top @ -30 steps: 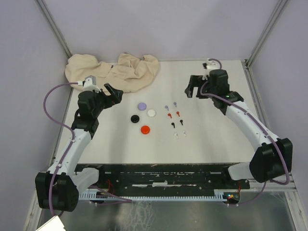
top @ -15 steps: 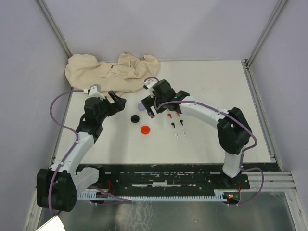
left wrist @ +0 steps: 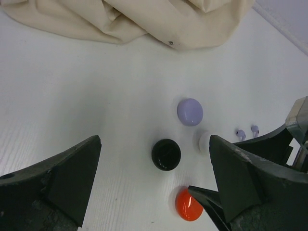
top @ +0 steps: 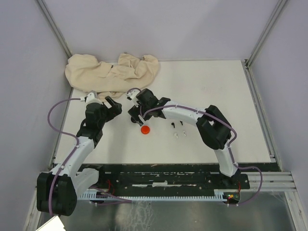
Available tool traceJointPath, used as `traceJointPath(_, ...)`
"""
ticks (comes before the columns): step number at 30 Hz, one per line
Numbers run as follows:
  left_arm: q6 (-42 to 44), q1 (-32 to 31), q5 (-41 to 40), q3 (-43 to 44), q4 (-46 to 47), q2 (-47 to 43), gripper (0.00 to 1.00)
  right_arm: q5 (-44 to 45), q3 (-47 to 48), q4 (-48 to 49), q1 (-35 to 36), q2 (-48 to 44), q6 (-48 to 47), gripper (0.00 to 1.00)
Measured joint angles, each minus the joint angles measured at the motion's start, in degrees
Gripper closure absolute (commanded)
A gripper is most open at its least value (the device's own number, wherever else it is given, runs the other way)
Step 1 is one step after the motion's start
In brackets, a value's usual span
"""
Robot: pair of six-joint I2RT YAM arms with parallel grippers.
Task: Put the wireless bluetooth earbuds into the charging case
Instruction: Pick up the charging case at the center of the board.
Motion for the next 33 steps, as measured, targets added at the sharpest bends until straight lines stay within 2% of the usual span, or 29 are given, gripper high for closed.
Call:
traceJointPath(7, -2.1, 1.8, -3.2, -0.9, -0.9, -2.4, 0.0, -0.7, 2.4, 2.9, 0.7, 4.6, -0.3, 0.07)
traceJointPath(21, -3.2, 3.5, -3.5, -0.9, -1.3, -2.6, 0.01, -2.6, 7.3, 4.3, 1.5, 10.2, -0.2, 0.14)
traceJointPath(33, -3.2, 3.7, -3.5, -0.9, -1.3, -2.6, 0.02, -2.9, 7.5, 5.1, 1.5, 11.8, 0.6, 0.27)
